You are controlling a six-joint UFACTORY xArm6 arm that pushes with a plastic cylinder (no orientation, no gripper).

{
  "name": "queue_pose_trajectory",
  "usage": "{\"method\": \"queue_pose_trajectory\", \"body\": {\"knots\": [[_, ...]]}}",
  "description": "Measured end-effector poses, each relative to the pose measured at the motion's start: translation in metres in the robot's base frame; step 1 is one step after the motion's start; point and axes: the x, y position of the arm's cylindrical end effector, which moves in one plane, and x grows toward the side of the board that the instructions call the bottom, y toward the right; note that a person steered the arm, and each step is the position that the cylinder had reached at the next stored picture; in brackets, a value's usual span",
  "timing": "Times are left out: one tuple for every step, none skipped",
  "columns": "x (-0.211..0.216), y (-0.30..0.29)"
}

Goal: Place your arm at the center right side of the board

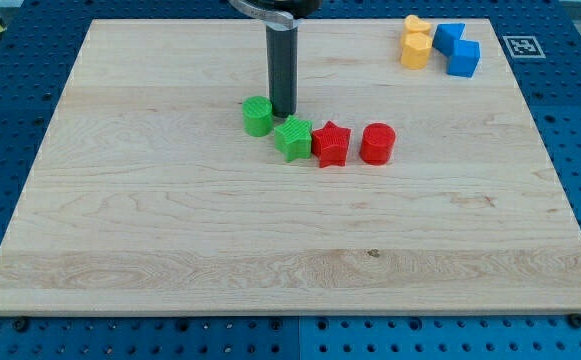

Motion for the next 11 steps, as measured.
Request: {"method": "queue_pose_trajectory", "body": {"knots": [[-0.01,0.044],[-0.011,0.078],[-0.006,0.122],[-0.003,0.138],[-0.001,0.142],[0.012,0.181],[0.013,0.188],[0.016,0.197],[0.027,0.236],[0.03,0.25],[0.03,0.25]]}}
